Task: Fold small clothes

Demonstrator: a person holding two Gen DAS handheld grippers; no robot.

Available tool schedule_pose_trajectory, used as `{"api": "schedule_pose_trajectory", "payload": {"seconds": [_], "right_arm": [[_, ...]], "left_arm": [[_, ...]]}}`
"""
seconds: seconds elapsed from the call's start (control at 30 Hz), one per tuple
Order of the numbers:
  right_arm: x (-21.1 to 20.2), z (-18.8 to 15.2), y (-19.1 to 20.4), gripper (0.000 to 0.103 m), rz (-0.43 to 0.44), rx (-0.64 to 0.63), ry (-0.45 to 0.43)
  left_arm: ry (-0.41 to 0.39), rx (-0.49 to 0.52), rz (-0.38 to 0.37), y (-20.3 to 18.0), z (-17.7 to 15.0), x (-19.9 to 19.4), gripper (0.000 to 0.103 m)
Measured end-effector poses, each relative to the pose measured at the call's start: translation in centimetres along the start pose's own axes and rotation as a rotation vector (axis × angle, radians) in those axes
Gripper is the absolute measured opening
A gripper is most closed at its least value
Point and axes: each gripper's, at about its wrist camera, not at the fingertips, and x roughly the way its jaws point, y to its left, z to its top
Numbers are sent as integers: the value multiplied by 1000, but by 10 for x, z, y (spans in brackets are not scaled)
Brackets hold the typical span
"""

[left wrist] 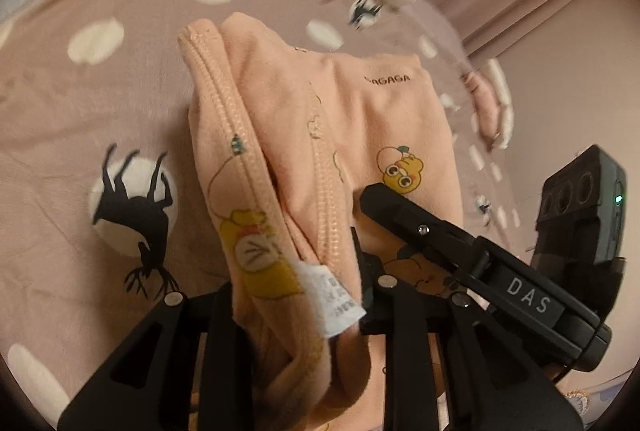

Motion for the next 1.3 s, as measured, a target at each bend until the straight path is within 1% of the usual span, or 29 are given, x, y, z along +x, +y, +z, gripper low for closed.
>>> {"api": "schedule_pose_trajectory", "payload": {"seconds": [0.03, 0.13, 0.27, 0.37, 0.53, 0.57, 0.67, 0.73, 0.8, 0.83, 0.87, 0.9, 0.93, 0.97, 1.0, 1.03, 1.1, 1.13, 1.2, 1.23, 1.3], "right_arm": [[-8, 0, 1, 38, 13, -2, -16], [-40, -1, 8, 38, 37, -22, -63], [-82, -1, 16, 38, 24, -55, -117], [-99, 2, 22, 38, 20, -56, -144], [-126, 9, 8, 38, 13, -48, -182], [-127, 10, 5, 38, 11, -45, -185], [-130, 9, -8, 38, -9, -30, -184], [-128, 8, -16, 38, -20, -17, -175], [-127, 8, -24, 38, -24, -16, -171], [-126, 8, -26, 38, -40, -9, -165], [-123, 9, -31, 46, -64, 4, -155], [-119, 9, -37, 50, -102, 18, -139], [-117, 8, -41, 55, -135, 26, -133], [-116, 6, -46, 57, -179, 28, -136], [-118, 4, -49, 57, -207, 19, -144], [-120, 2, -51, 57, -221, 13, -149], [-122, -1, -56, 61, -230, 19, -141], [-122, -2, -59, 64, -225, 30, -135], [-123, -4, -62, 65, -209, 50, -123], [-123, -5, -61, 66, -205, 54, -118], [-124, -7, -58, 67, -210, 53, -113]], "left_arm": [[-22, 10, -17, -7, -2, -12, 23], [-54, 43, -39, -28, -8, -31, 23], [-85, 112, -45, -63, -16, -53, 23], [-92, 130, -64, -85, -16, -62, 23], [-86, 163, -99, -120, -11, -53, 23], [-83, 164, -100, -122, -13, -54, 23], [-58, 181, -96, -130, -12, -37, 23], [-39, 171, -104, -130, -9, -27, 23], [-23, 160, -106, -125, -6, -16, 26], [-9, 163, -87, -122, -5, -11, 32], [2, 171, -57, -122, -6, -9, 39], [8, 179, 17, -117, -5, -4, 50], [-17, 181, 100, -112, -5, -4, 56], [-60, 192, 166, -109, -6, -7, 64], [-105, 208, 215, -106, -8, -10, 70], [-149, 236, 250, -104, -9, -15, 74], [-187, 283, 264, -103, -12, -22, 90], [-200, 307, 258, -104, -14, -26, 93], [-203, 330, 252, -105, -20, -30, 101], [-199, 343, 247, -107, -22, -32, 103], [-181, 365, 248, -107, -21, -30, 103]]}}
